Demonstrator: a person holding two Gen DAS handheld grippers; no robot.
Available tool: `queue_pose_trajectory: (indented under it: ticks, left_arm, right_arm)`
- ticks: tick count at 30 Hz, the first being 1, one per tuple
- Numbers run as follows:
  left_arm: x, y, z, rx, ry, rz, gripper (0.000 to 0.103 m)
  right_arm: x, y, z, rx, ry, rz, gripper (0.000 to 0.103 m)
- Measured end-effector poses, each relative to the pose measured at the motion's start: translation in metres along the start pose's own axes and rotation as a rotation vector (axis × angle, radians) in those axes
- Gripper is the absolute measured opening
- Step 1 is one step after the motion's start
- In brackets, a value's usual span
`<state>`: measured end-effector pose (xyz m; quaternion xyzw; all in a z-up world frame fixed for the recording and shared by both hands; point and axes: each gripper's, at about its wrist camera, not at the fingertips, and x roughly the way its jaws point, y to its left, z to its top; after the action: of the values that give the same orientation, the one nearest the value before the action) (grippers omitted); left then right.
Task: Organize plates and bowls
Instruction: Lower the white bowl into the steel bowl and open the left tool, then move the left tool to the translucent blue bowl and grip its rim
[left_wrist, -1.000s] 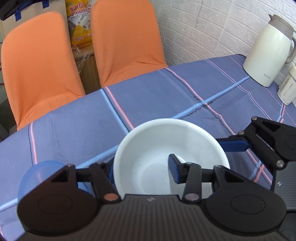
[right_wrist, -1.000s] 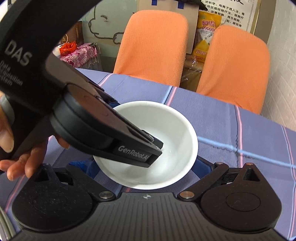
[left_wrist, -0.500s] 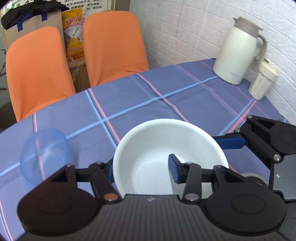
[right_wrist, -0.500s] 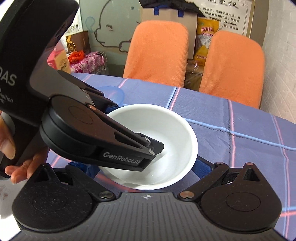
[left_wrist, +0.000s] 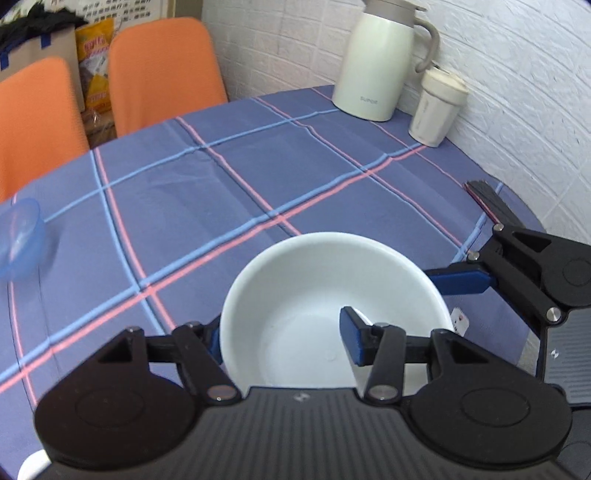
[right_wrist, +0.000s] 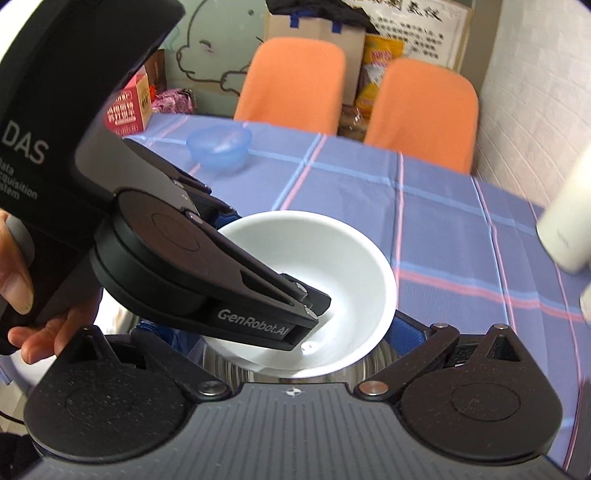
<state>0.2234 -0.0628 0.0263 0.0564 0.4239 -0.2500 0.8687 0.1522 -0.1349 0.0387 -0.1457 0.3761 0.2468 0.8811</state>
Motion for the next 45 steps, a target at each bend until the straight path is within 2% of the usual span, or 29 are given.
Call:
queue_pose_trajectory:
  ticks: [4, 6, 8, 13, 16, 25, 32, 41, 44, 45]
  left_arm:
    - [0.008, -0.011, -0.002, 0.029, 0.006, 0.013, 0.053]
    - [0.009, -0.012, -0.001, 0.038, -0.006, 0.04, 0.068]
    - [0.005, -0.011, 0.0, 0.04, -0.027, 0.042, 0.073]
    - [-0.017, -0.006, 0.004, 0.041, -0.092, 0.076, 0.076]
    - [-0.032, -0.001, 0.004, 0.018, -0.123, 0.076, 0.082]
    - [-0.063, 0.016, -0.015, -0.046, -0.171, 0.089, 0.082]
    - [-0.079, 0.049, -0.043, -0.113, -0.165, 0.174, 0.083]
    - [-0.105, 0.098, -0.066, -0.167, -0.19, 0.273, 0.083]
    - [-0.108, 0.118, -0.07, -0.181, -0.202, 0.307, 0.1]
    - [-0.11, 0.125, -0.072, -0.182, -0.212, 0.323, 0.1]
  right_arm:
    - [0.0, -0.006, -0.018, 0.04, 0.017, 0.019, 0.091]
    - [0.001, -0.008, -0.024, 0.044, 0.022, 0.012, 0.09]
    - [0.001, -0.013, -0.026, 0.053, 0.018, 0.0, 0.089]
    - [-0.014, -0.026, -0.041, 0.083, 0.002, -0.023, 0.089]
    - [-0.024, -0.035, -0.049, 0.119, -0.014, -0.021, 0.089]
    - [-0.051, -0.039, -0.071, 0.187, -0.058, 0.01, 0.089]
    - [-0.044, -0.028, -0.06, 0.171, -0.071, 0.057, 0.089]
    - [-0.018, -0.003, -0.025, 0.161, -0.068, 0.138, 0.089]
    - [-0.004, 0.006, -0.009, 0.16, -0.058, 0.154, 0.089]
    - [0.001, 0.008, -0.003, 0.159, -0.054, 0.155, 0.089]
